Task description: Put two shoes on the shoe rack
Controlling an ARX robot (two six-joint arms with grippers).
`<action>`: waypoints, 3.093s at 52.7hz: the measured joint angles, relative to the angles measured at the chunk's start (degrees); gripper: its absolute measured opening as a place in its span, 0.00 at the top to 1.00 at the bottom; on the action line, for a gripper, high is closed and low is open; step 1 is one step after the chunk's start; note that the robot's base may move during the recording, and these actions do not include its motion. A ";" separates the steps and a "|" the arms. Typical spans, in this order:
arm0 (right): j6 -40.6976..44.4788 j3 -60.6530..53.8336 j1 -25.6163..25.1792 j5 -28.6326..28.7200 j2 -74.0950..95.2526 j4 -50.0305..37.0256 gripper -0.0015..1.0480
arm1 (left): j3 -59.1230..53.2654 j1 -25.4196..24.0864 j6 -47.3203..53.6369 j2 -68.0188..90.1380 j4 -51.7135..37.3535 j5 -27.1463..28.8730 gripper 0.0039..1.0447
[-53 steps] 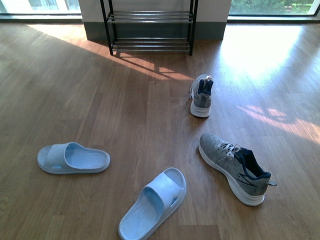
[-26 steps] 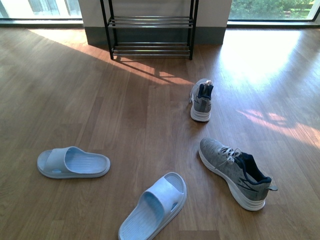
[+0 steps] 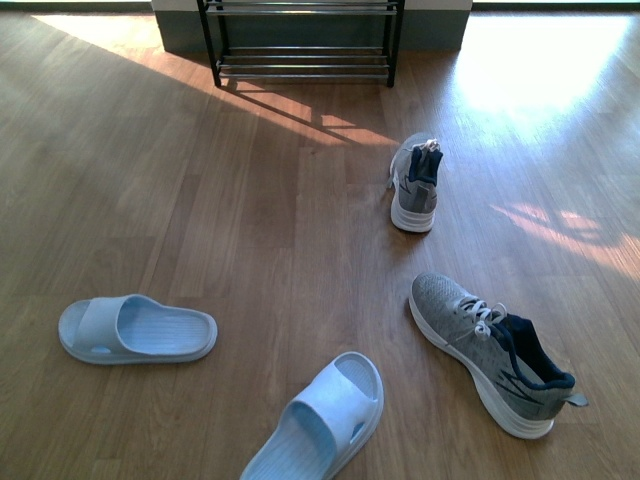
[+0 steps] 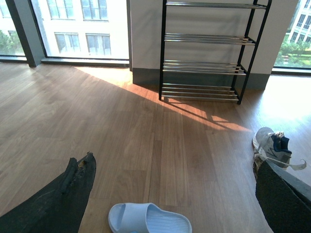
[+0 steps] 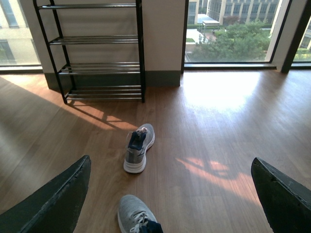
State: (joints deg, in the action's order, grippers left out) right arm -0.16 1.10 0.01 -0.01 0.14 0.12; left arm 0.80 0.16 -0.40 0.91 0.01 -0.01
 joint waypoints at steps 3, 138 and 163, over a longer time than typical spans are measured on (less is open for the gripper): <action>0.00 0.00 0.00 -0.02 0.00 0.00 0.09 | 0.00 0.00 0.00 0.00 0.00 0.00 0.09; 24.00 53.31 -4.46 12.66 158.00 -43.45 0.98 | 0.00 0.00 0.00 0.00 0.00 0.02 0.09; 13.25 30.23 -6.64 16.44 125.17 -47.89 0.98 | 0.00 0.00 0.02 0.00 0.00 0.00 0.09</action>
State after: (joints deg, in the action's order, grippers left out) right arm 13.08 31.33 -6.63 16.43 125.32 -47.77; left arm 0.80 0.16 -0.38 0.91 0.01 -0.01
